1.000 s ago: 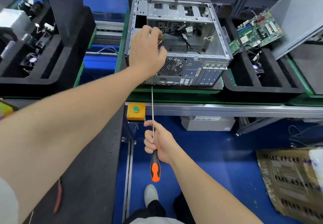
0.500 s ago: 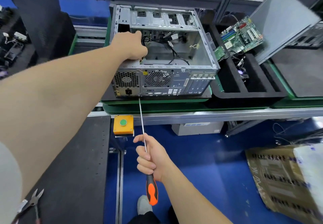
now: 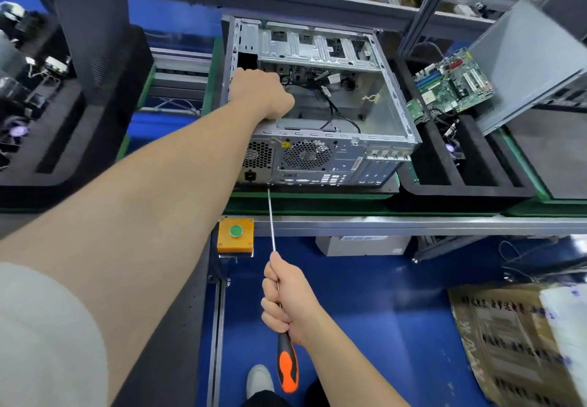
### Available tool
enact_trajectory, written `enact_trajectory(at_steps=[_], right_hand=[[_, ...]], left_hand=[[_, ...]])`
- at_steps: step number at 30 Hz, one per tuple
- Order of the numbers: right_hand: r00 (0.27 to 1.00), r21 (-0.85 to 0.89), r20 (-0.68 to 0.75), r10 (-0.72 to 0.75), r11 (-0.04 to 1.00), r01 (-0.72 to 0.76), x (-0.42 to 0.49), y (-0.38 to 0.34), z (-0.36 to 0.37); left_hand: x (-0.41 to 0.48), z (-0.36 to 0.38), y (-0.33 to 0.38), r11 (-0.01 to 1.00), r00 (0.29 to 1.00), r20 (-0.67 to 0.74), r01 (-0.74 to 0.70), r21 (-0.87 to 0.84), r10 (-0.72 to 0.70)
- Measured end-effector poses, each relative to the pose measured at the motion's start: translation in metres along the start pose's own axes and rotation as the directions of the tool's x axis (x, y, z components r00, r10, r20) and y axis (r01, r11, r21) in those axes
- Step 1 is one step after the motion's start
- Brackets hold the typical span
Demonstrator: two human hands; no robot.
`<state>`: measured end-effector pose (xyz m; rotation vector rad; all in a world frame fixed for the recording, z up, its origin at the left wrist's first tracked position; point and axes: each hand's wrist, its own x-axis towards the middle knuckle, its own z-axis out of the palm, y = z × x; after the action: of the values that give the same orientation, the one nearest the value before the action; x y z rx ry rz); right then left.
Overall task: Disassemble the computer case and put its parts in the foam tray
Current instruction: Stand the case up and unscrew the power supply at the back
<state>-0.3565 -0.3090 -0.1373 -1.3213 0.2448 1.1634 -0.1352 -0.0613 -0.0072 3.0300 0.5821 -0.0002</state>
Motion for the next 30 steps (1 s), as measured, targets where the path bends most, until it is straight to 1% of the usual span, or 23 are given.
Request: enact_trajectory(at_steps=[6,8,9,10,11,12,13,14,15,17,19,20,21,23,24,25,26,27,28,30], right_hand=[[0.999,0.005,-0.041,0.005,1.000,-0.005,-0.001,-0.001,0.013],[0.994,-0.040,-0.108,-0.017,0.999,0.013,0.001,0.000,0.015],[0.983,-0.117,-0.174,-0.062,0.992,0.042,0.003,0.000,0.016],[0.954,-0.281,-0.257,-0.154,0.956,0.079,0.005,0.000,0.016],[0.904,-0.512,-0.322,-0.282,0.855,0.084,0.009,0.001,0.014],[0.860,-0.708,-0.329,-0.389,0.705,0.048,0.011,0.003,0.011],[0.832,-0.818,-0.330,-0.446,0.574,-0.016,0.014,0.007,0.007],[0.809,-0.859,-0.349,-0.472,0.506,-0.075,0.015,0.011,0.004],[0.787,-0.880,-0.363,-0.498,0.460,-0.115,0.017,0.014,0.001],[0.769,-0.894,-0.370,-0.521,0.425,-0.142,0.021,0.017,-0.002],[0.763,-0.899,-0.357,-0.539,0.420,-0.125,0.022,0.018,-0.003],[0.770,-0.889,-0.346,-0.537,0.449,-0.086,0.022,0.018,-0.003],[0.784,-0.861,-0.335,-0.524,0.507,-0.029,0.021,0.015,-0.003],[0.844,-0.703,-0.330,-0.423,0.707,0.080,0.018,0.009,-0.005],[0.886,-0.550,-0.338,-0.319,0.831,0.090,0.016,0.006,-0.006],[0.929,-0.348,-0.314,-0.195,0.934,0.078,0.012,0.001,-0.005],[0.966,-0.155,-0.246,-0.083,0.987,0.045,0.008,-0.004,-0.005],[0.988,-0.012,-0.150,-0.028,1.000,0.026,0.005,-0.006,-0.007],[0.998,0.076,-0.052,-0.031,0.997,0.035,0.003,-0.006,-0.010],[0.988,0.201,0.117,-0.102,0.977,0.077,-0.001,-0.002,-0.015]], left_hand=[[-0.004,-0.002,0.001,0.999,1.000,-0.016,0.024,-0.041,-0.025],[-0.005,-0.004,0.002,0.998,0.999,-0.010,0.036,-0.050,-0.037],[-0.005,-0.004,0.002,0.998,0.999,-0.007,0.044,-0.052,-0.045],[-0.005,-0.005,0.003,0.997,0.999,-0.005,0.050,-0.054,-0.050],[-0.006,-0.005,0.003,0.997,0.999,-0.004,0.052,-0.055,-0.053],[-0.006,-0.005,0.004,0.997,0.998,-0.003,0.055,-0.057,-0.055],[-0.007,-0.005,0.005,0.996,0.998,-0.006,0.059,-0.062,-0.060],[-0.008,-0.006,0.005,0.995,0.998,-0.013,0.066,-0.070,-0.068],[-0.009,-0.006,0.006,0.994,0.997,-0.017,0.075,-0.078,-0.077],[-0.010,-0.006,0.005,0.992,0.996,-0.014,0.088,-0.095,-0.089],[-0.012,-0.007,0.006,0.990,0.996,-0.017,0.090,-0.107,-0.093],[-0.013,-0.008,0.006,0.989,0.995,-0.019,0.092,-0.112,-0.094],[-0.014,-0.009,0.006,0.988,0.995,-0.019,0.095,-0.119,-0.098],[-0.015,-0.009,0.007,0.985,0.994,-0.023,0.104,-0.141,-0.108],[-0.015,-0.009,0.007,0.984,0.994,-0.027,0.103,-0.149,-0.108],[-0.016,-0.009,0.007,0.983,0.994,-0.031,0.100,-0.151,-0.106],[-0.016,-0.009,0.007,0.984,0.994,-0.033,0.099,-0.150,-0.105],[-0.016,-0.009,0.006,0.984,0.994,-0.033,0.100,-0.148,-0.106],[-0.016,-0.009,0.007,0.984,0.994,-0.033,0.100,-0.146,-0.106],[-0.017,-0.009,0.007,0.984,0.994,-0.029,0.104,-0.147,-0.109]])
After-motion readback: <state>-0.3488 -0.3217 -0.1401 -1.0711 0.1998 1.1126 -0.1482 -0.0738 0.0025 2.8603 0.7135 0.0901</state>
